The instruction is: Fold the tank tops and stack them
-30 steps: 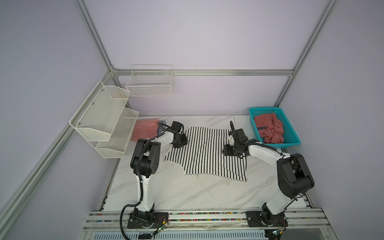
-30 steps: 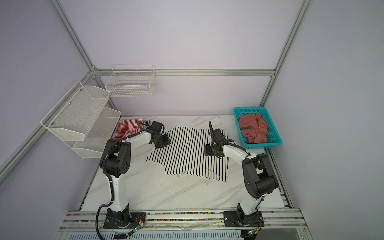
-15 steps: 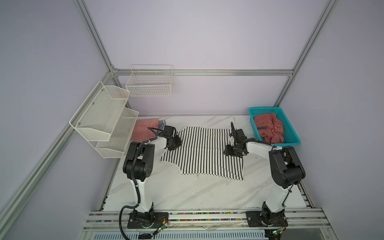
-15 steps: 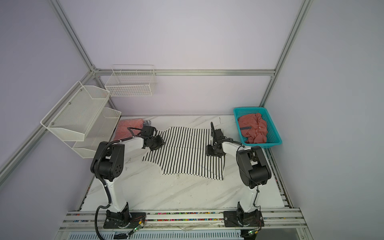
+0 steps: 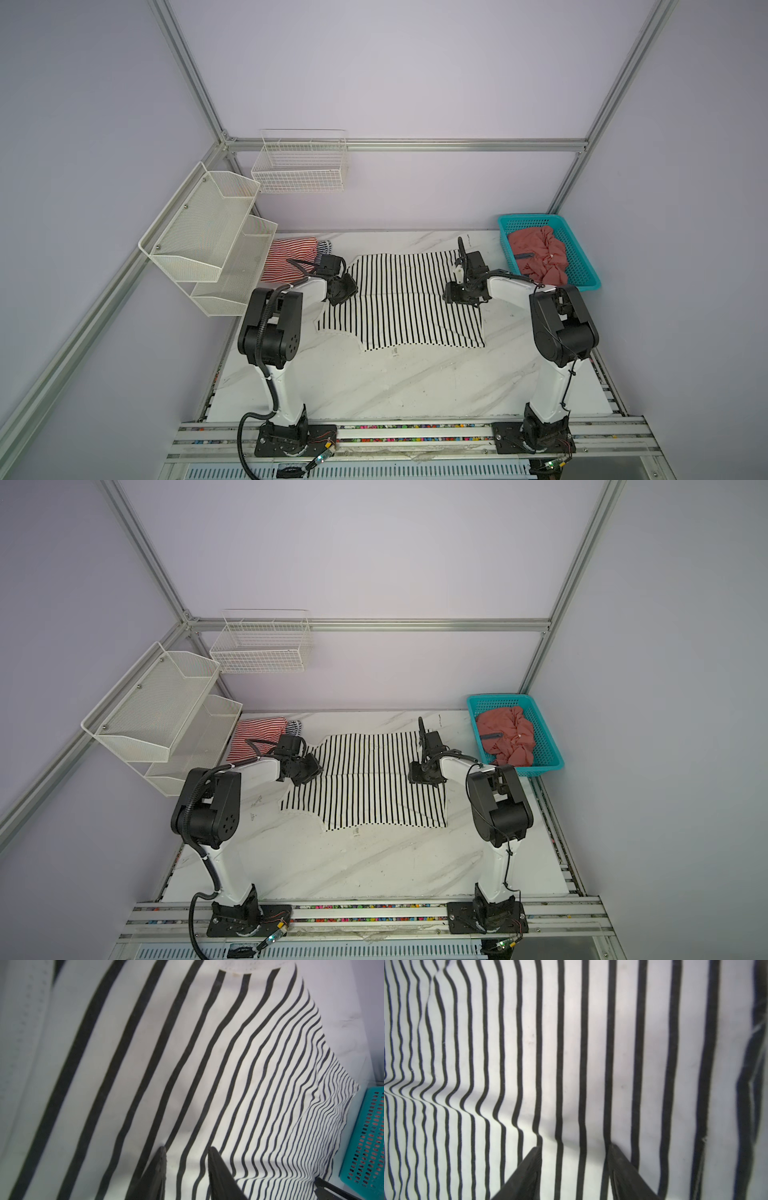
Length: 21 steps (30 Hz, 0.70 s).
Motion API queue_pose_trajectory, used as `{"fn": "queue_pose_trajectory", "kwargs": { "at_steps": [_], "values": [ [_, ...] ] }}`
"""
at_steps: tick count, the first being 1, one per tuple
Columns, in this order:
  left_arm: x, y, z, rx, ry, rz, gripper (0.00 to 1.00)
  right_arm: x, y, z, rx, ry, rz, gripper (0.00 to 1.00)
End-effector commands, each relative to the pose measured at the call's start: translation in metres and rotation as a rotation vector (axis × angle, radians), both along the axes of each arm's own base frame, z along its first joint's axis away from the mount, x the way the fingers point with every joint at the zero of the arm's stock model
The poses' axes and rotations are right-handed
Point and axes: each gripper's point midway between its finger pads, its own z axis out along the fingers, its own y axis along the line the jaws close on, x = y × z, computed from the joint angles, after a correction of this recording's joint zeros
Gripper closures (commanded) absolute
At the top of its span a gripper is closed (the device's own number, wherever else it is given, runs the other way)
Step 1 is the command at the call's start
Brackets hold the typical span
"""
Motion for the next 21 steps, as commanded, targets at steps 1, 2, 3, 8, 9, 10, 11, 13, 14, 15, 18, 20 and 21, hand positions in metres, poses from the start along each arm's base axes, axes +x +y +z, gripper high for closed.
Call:
{"fn": "queue_pose_trajectory", "kwargs": {
  "at_steps": [1, 2, 3, 8, 9, 10, 11, 13, 14, 15, 18, 20, 21],
  "values": [
    [-0.013, 0.007, 0.026, 0.121, 0.032, -0.04, 0.63, -0.006, -0.011, 0.029, -0.002, -0.038, -0.043, 0.46],
    [-0.013, 0.004, 0.04, 0.122, 0.005, -0.051, 0.63, -0.007, -0.011, 0.04, 0.011, -0.059, -0.053, 0.46],
    [-0.015, 0.001, 0.051, 0.128, -0.015, -0.063, 0.62, -0.01, -0.012, 0.048, 0.019, -0.075, -0.062, 0.47],
    [-0.04, -0.011, 0.092, 0.178, -0.088, -0.119, 0.57, -0.033, -0.027, 0.068, -0.005, -0.092, -0.117, 0.5],
    [-0.048, -0.013, 0.096, 0.191, -0.094, -0.135, 0.56, -0.04, -0.032, 0.067, -0.018, -0.082, -0.129, 0.51],
    [-0.056, -0.015, 0.099, 0.202, -0.097, -0.151, 0.56, -0.046, -0.036, 0.065, -0.033, -0.072, -0.139, 0.52],
    [-0.065, -0.018, 0.101, 0.21, -0.094, -0.169, 0.56, -0.056, -0.041, 0.06, -0.055, -0.048, -0.154, 0.54],
    [-0.085, -0.024, 0.101, 0.217, -0.079, -0.205, 0.56, -0.071, -0.05, 0.053, -0.094, -0.013, -0.177, 0.55],
    [-0.095, -0.027, 0.099, 0.223, -0.068, -0.224, 0.56, -0.079, -0.056, 0.05, -0.114, 0.009, -0.194, 0.56],
    [-0.106, -0.028, 0.097, 0.229, -0.053, -0.238, 0.56, -0.088, -0.061, 0.047, -0.129, 0.028, -0.208, 0.57],
    [-0.135, -0.035, 0.082, 0.248, 0.014, -0.29, 0.56, -0.104, -0.068, 0.045, -0.157, 0.065, -0.227, 0.62],
    [-0.154, -0.041, 0.08, 0.233, 0.032, -0.321, 0.56, -0.114, -0.073, 0.042, -0.189, 0.095, -0.242, 0.66],
    [-0.162, -0.045, 0.074, 0.224, 0.053, -0.335, 0.56, -0.118, -0.076, 0.041, -0.204, 0.11, -0.252, 0.67]
  ]
}}
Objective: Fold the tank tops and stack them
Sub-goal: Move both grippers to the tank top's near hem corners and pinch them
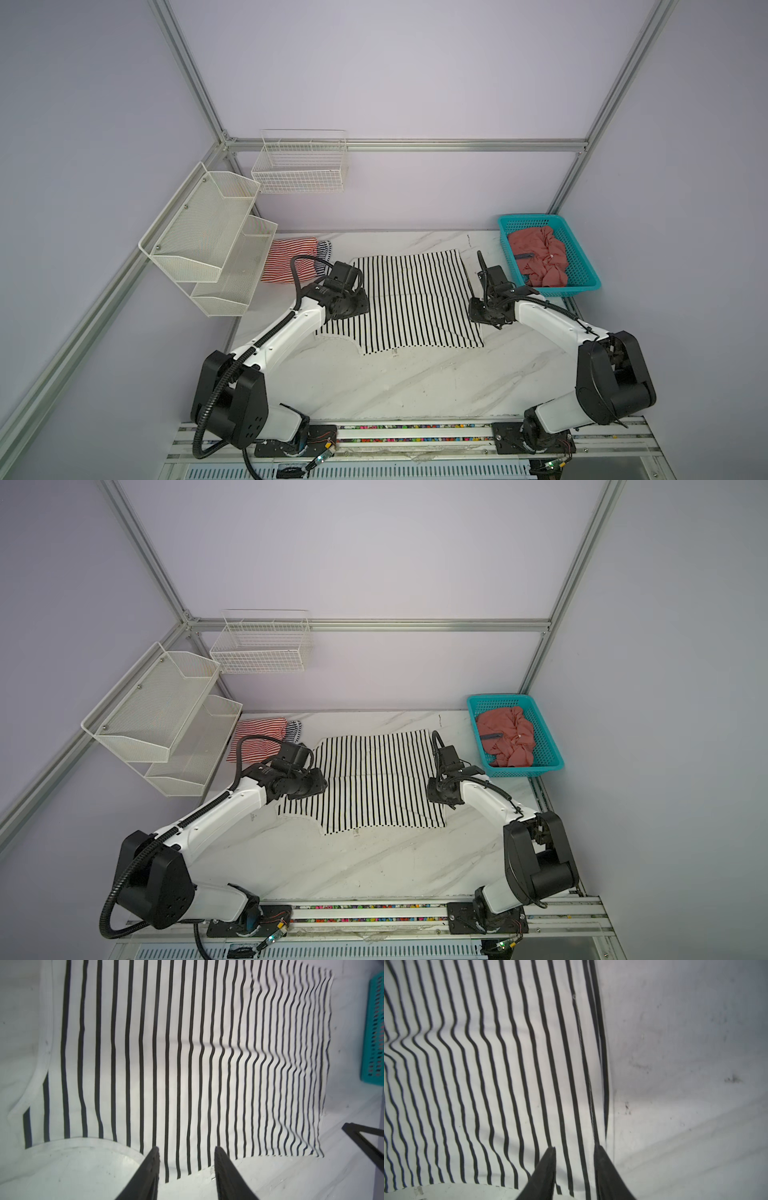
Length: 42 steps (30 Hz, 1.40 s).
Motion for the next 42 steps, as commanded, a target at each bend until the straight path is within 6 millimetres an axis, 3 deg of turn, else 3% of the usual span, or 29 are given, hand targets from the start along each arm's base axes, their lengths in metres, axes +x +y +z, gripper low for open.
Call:
{"fn": "queue_pose_trajectory", "kwargs": {
  "at_steps": [1, 6, 12, 19, 28, 42],
  "values": [
    [-0.041, 0.0, -0.027, 0.037, 0.12, -0.041, 0.57, -0.024, -0.017, -0.001, -0.075, 0.065, -0.063, 0.67],
    [-0.061, -0.013, -0.048, 0.047, 0.191, -0.067, 0.57, -0.039, -0.021, -0.012, -0.094, 0.121, -0.096, 0.7],
    [-0.067, -0.018, -0.074, 0.061, 0.267, -0.055, 0.6, -0.055, -0.023, -0.025, -0.121, 0.169, -0.093, 0.76],
    [-0.075, -0.011, -0.085, 0.084, 0.298, -0.02, 0.61, -0.063, -0.028, -0.027, -0.152, 0.195, -0.132, 0.79],
    [-0.081, -0.002, -0.092, 0.107, 0.322, 0.028, 0.58, -0.069, -0.019, -0.038, -0.118, 0.215, -0.142, 0.72],
    [-0.083, 0.004, -0.1, 0.14, 0.34, 0.057, 0.55, -0.074, -0.022, -0.05, -0.158, 0.247, -0.145, 0.65]
  ]
}}
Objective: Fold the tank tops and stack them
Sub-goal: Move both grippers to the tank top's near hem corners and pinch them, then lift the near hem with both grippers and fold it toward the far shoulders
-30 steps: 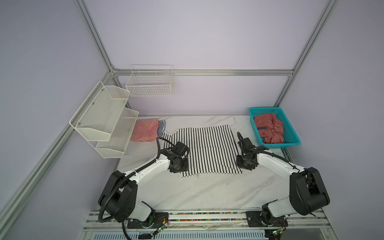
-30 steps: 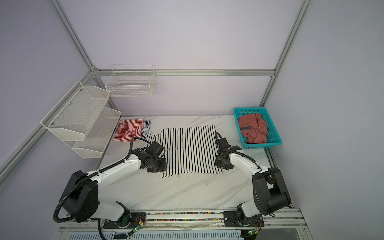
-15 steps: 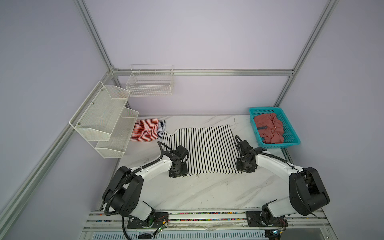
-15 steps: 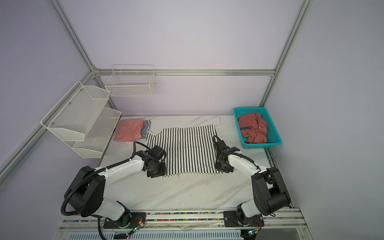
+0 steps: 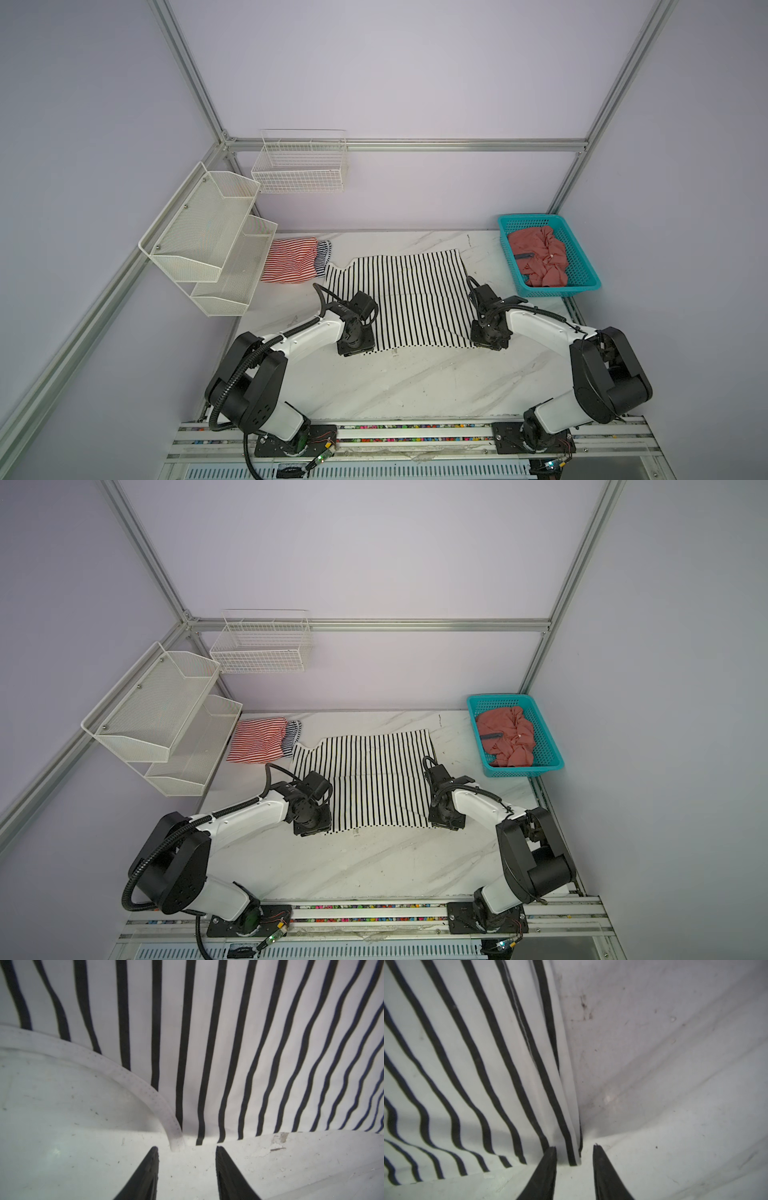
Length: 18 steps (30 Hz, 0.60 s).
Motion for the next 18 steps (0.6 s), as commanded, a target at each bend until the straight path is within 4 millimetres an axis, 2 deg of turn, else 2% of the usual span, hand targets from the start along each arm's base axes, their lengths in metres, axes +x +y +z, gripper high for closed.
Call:
{"fn": "queue_pose_trajectory", "kwargs": {
  "at_steps": [1, 10, 14, 18],
  "values": [
    [-0.006, 0.009, -0.012, 0.042, 0.021, 0.02, 0.55, -0.008, -0.005, -0.005, -0.03, 0.022, -0.019, 0.64],
    [-0.005, 0.011, -0.022, 0.07, 0.046, 0.031, 0.56, -0.011, -0.005, -0.012, -0.024, 0.032, -0.02, 0.63],
    [-0.004, 0.01, -0.023, 0.069, 0.045, 0.032, 0.57, -0.009, -0.001, -0.017, -0.006, 0.035, -0.013, 0.66],
    [-0.005, 0.01, -0.024, 0.067, 0.048, 0.033, 0.63, -0.007, 0.001, -0.017, 0.001, 0.029, -0.011, 0.68]
  ]
}}
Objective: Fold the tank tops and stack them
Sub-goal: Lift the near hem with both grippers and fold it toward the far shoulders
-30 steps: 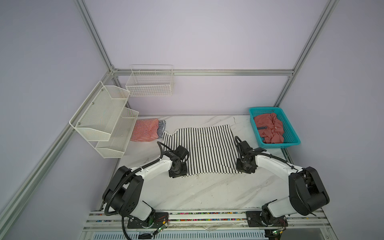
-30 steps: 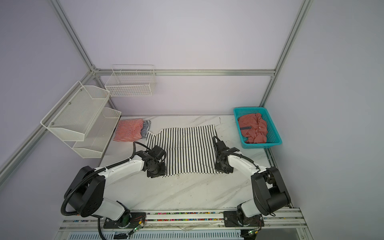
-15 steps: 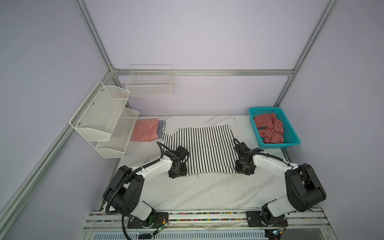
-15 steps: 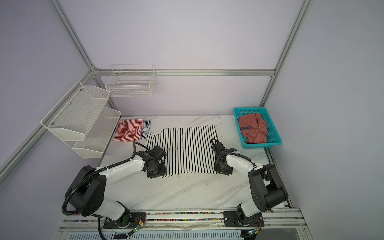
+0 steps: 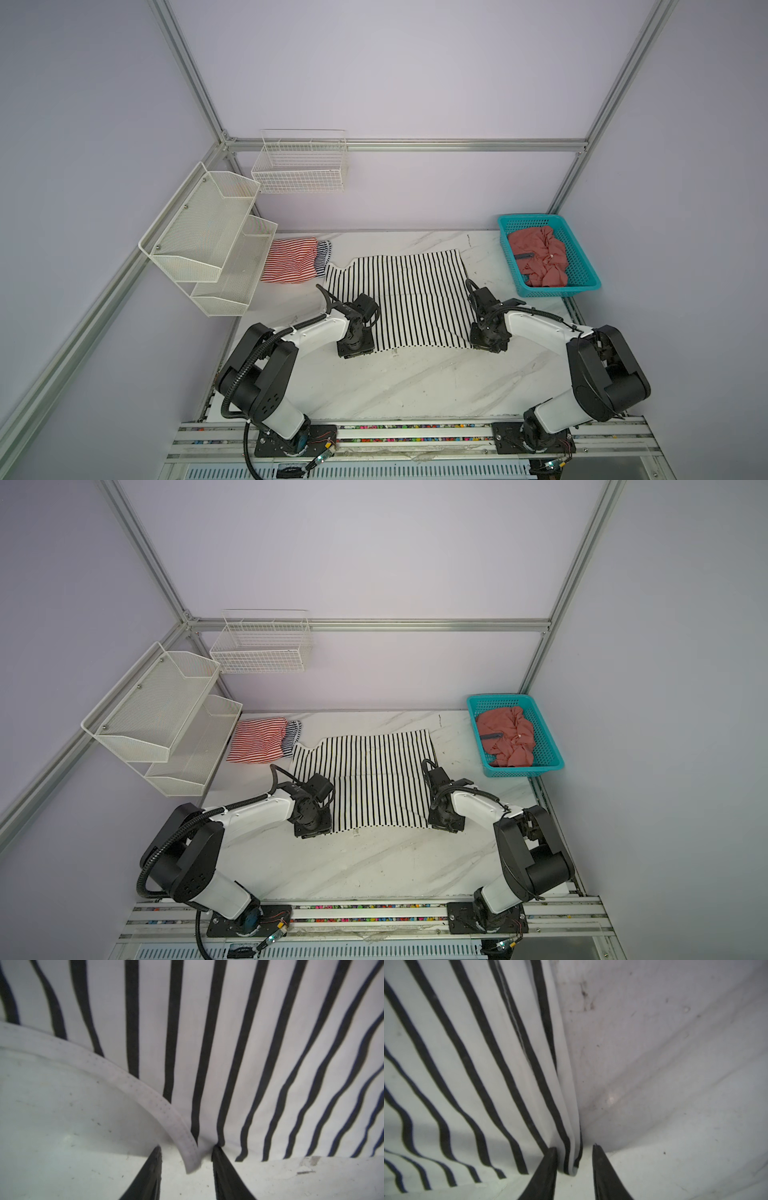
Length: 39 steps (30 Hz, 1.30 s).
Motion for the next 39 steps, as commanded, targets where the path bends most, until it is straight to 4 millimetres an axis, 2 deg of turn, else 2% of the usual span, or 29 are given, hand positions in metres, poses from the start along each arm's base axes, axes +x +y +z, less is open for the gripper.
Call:
{"fn": "queue_pose_trajectory", "kwargs": {
  "at_steps": [1, 4, 13, 16, 21, 26, 39],
  "values": [
    [-0.004, 0.005, -0.007, 0.017, 0.006, 0.019, 0.64, -0.005, 0.0, -0.007, -0.003, 0.022, -0.006, 0.69],
    [-0.004, 0.005, -0.008, 0.014, 0.002, 0.025, 0.7, -0.006, 0.0, -0.008, -0.003, 0.021, -0.008, 0.74],
    [0.003, -0.002, -0.007, -0.007, -0.01, 0.025, 1.0, -0.007, 0.0, -0.006, 0.012, 0.01, -0.01, 0.95],
    [0.005, -0.003, 0.0, -0.016, -0.027, 0.023, 1.0, -0.006, -0.001, 0.0, 0.009, -0.006, -0.014, 1.0],
    [0.011, -0.004, 0.018, -0.029, -0.071, 0.018, 1.0, 0.001, 0.0, 0.018, 0.02, -0.059, -0.027, 1.0],
    [0.022, -0.002, 0.033, -0.015, -0.102, 0.005, 1.0, 0.017, 0.005, 0.039, 0.05, -0.135, -0.042, 1.0],
    [0.068, 0.006, 0.074, -0.051, -0.203, -0.013, 1.0, 0.062, 0.014, 0.058, 0.006, -0.193, -0.002, 1.0]
  ]
}}
